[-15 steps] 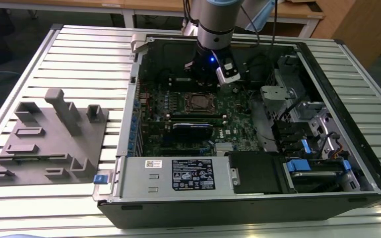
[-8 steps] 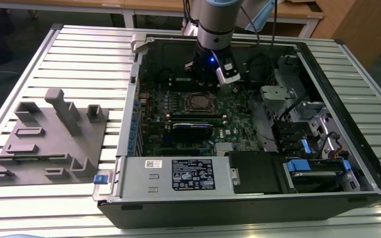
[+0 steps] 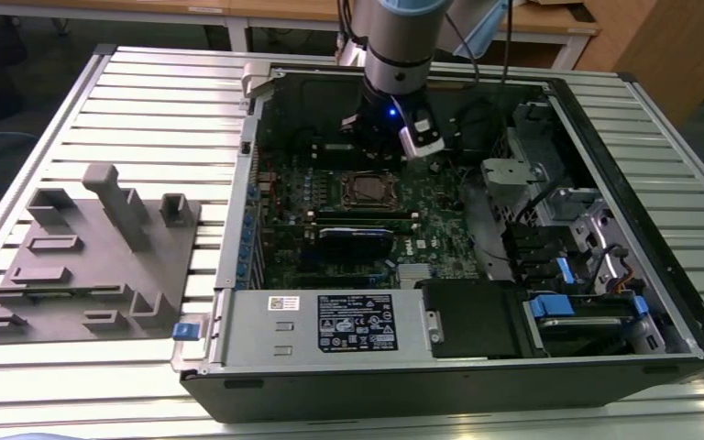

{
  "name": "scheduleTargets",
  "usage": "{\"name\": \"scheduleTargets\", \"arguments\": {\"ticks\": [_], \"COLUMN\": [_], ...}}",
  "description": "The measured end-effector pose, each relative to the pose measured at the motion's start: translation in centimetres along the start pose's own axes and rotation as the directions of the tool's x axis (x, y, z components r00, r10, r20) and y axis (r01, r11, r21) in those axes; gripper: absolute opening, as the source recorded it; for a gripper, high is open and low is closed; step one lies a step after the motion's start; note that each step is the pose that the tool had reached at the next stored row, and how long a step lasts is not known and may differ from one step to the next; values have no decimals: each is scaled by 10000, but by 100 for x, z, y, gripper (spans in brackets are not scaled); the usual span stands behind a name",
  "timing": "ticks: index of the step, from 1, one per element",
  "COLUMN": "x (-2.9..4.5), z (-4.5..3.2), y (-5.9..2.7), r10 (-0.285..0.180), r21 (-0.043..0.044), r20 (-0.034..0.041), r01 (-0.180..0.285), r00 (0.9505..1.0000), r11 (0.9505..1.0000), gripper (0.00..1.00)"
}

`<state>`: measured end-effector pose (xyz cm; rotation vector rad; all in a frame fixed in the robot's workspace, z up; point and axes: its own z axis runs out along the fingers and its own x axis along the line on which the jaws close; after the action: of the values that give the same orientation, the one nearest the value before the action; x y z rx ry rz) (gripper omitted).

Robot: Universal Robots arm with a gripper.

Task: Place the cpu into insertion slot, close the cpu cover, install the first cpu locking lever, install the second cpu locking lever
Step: 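Install the first cpu locking lever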

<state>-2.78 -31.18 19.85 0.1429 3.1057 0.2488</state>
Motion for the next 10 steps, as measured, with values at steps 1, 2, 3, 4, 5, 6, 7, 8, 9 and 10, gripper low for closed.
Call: {"name": "scheduleTargets", "arguments": {"ticks": [1,2,3,4,5,6,7,8,9,10], "x": [0,-1,-1,-1,-1,-2,-2,-2,-2,-3], "z": [0,-1,-1,-1,-2,-3,-3,-3,-4,-4], "y": [-3,-5,-7,-10,-14,-17,-20,-22,-24,-27], "r10": [0,1,2,2,3,4,5,6,6,7], "r21": [-26,-43,-59,-81,-112,-146,-174,-202,-227,-251], "r20": [-2,-3,-4,-6,-9,-12,-15,-18,-20,-22], "r01": [0,-1,-2,-2,-3,-4,-5,-6,-7,-8], "r00": [10000,10000,10000,10000,10000,10000,10000,10000,10000,10000], "r11": [10000,10000,10000,10000,9999,9999,9998,9998,9997,9997], "gripper": [11,11,11,11,11,11,11,11,11,11]}}
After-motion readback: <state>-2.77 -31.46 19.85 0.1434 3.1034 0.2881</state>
